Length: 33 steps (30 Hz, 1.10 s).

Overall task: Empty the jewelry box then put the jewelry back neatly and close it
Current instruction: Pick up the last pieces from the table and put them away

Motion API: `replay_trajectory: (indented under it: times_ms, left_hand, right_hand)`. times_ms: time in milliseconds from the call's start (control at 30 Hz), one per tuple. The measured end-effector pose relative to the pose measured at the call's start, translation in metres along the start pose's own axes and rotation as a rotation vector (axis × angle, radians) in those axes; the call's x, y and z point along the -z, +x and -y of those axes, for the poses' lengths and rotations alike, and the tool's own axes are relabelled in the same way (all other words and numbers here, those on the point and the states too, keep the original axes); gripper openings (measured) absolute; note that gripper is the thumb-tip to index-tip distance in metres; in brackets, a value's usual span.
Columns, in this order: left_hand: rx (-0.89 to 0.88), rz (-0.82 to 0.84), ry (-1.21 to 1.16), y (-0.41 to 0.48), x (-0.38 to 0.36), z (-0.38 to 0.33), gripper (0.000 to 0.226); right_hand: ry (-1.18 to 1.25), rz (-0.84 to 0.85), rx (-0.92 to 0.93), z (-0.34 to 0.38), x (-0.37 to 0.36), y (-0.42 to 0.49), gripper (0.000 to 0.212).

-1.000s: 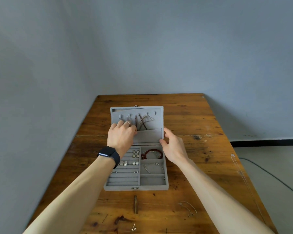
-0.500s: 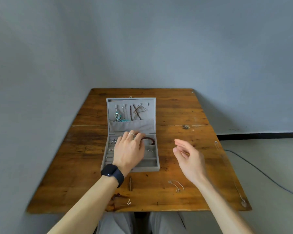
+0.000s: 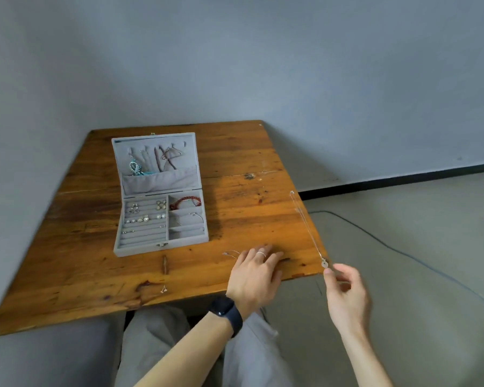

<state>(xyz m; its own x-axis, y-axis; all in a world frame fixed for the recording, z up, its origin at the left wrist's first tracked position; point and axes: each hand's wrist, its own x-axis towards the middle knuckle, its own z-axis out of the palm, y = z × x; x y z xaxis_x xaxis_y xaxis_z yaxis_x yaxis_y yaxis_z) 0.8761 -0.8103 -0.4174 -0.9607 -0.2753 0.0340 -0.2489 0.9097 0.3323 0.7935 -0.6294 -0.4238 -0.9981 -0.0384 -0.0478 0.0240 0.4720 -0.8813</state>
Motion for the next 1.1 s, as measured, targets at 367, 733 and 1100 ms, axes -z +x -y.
replay_trajectory:
  times_ms: [367, 733, 1100]
  left_hand:
    - [-0.092, 0.039, 0.262, 0.005, -0.036, -0.011, 0.058]
    - [-0.197, 0.075, -0.177, 0.029, 0.024, -0.058, 0.056]
    - [-0.142, 0.288, -0.709, 0.033, 0.049, -0.075, 0.015]
  right_hand:
    - [0.114, 0.137, -0.273, -0.011, -0.012, 0.035, 0.032]
    - [0.199, 0.285, 0.001, 0.009, 0.046, 0.014, 0.01]
    - [0.003, 0.461, 0.244, 0.074, 0.1, 0.003, 0.012]
